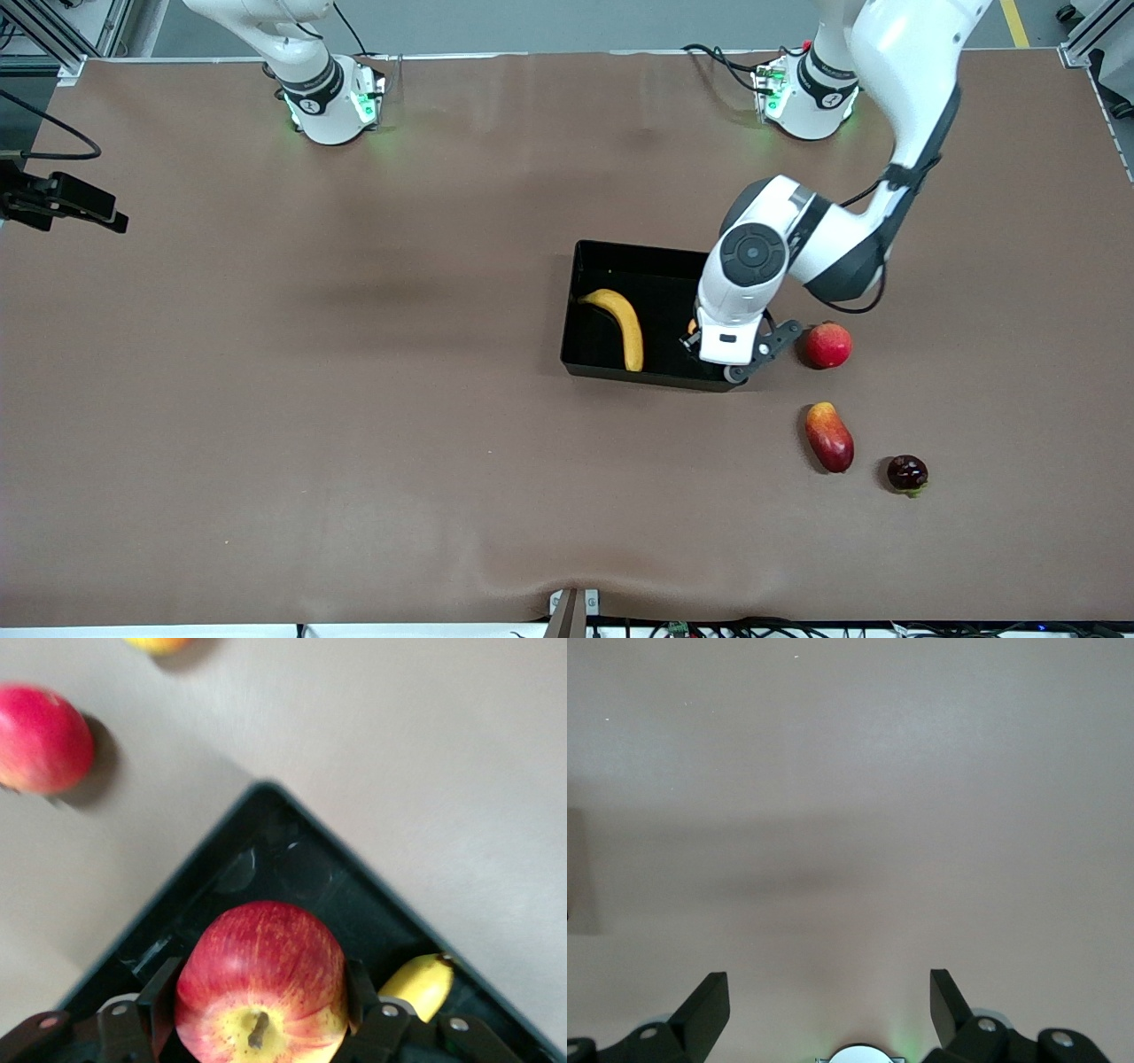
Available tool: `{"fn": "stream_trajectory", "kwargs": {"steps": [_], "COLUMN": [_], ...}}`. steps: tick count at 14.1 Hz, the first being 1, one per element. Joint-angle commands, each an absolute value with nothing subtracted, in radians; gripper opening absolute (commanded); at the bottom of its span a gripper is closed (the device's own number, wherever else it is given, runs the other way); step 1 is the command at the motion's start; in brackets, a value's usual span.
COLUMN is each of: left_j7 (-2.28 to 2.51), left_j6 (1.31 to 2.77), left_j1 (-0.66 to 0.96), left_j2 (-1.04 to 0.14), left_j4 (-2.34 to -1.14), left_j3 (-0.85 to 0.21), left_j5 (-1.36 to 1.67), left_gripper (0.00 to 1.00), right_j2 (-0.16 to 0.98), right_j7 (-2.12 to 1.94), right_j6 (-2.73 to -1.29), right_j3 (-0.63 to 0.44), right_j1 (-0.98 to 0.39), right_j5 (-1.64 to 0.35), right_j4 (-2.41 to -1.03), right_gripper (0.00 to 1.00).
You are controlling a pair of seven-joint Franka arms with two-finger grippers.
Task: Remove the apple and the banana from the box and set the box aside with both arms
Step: 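Carry the apple beside the mango while the right gripper moves out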
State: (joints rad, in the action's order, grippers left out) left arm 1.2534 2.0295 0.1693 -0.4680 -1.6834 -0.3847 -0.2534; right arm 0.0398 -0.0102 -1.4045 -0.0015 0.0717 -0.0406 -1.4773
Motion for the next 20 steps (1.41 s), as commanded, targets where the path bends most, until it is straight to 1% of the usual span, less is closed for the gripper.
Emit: {"fn": "stream_trajectory", "kwargs": {"steps": [1,3,6,10,16,20], "left_j7": [1.163,1.077,0.965,0.813,0.608,0.519], "left_j6": [1.936,1.913,1.911,1.911,1.911,1.913], "left_j1": [0.144,0.095,0.037,-0.049,-0.170,-0.230], "left_j2": [-0.459,-0.443,-0.428,-0.428,-0.442,-0.451], "left_j4": [-1.593,-1.569,-1.566,-1.562,-1.566,-1.575], "left_j3": [-0.382,-0.387,-0.388,-0.387,-0.385,-0.383], "left_j5": [-0.273,-0.267,-0.262,-0.262,-0.264,-0.270], "left_gripper": [0.00,0.00,0.00,0.00,0.00,0.00], "right_j2": [0.052,0.060,0.077,0.095,0.138,0.172], "right_j7": [0.002,0.003,0.026,0.193,0.250,0.353], "right_j6": [-1.414,-1.423,-1.425,-1.450,-1.450,-1.483], "right_j3": [0.006,0.008,0.008,0.008,0.008,0.008], "right_j1": [0.077,0.074,0.032,-0.037,-0.090,-0.152], "right_j5": [-0.084,-0.119,-0.135,-0.127,-0.135,-0.130], "right_j4": [-1.468,-1.466,-1.466,-1.466,-1.466,-1.466], "right_gripper": [1.00,1.00,1.00,1.00,1.00,1.00]}}
